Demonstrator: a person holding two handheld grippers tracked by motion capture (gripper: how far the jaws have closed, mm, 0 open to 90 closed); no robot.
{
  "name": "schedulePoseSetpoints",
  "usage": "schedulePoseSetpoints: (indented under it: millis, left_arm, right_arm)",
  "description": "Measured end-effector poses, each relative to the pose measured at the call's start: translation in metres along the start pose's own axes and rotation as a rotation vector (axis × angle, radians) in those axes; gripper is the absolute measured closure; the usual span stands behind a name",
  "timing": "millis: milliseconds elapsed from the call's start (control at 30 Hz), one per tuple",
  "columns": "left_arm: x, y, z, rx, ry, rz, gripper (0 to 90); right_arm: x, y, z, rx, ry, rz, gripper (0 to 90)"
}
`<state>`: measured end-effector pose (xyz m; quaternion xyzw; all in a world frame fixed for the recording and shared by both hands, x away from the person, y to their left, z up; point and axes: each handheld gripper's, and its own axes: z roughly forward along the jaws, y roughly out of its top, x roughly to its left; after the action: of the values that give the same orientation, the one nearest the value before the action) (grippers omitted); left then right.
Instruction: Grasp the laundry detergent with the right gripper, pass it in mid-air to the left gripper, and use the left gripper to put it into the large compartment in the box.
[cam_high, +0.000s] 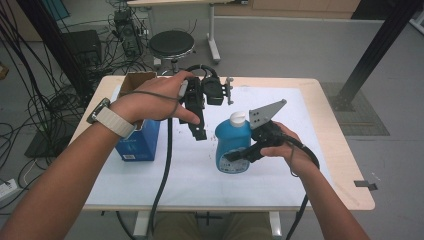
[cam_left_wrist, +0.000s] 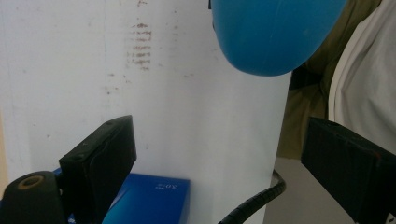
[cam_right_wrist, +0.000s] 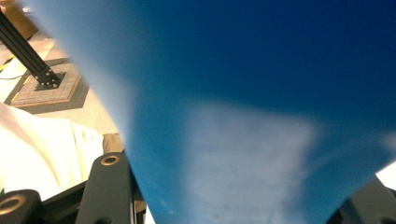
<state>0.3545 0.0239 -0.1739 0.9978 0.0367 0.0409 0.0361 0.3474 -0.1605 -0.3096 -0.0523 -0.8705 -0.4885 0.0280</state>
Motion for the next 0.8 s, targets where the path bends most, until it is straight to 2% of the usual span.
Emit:
schedulePoseSetpoints:
  millis: [267,800]
  left_arm:
    - [-0.001,0.006,-0.001,0.003,-0.017,0.027,10.0]
    - [-0.002,0.019,-0.003,0.009,-0.030,0.054,9.7]
  right_arm:
    - [-0.002,0.003,0.007,0.007,0.007,-0.005,43.1]
    - [-0.006,0.011,0.021,0.014,0.028,-0.013,43.1]
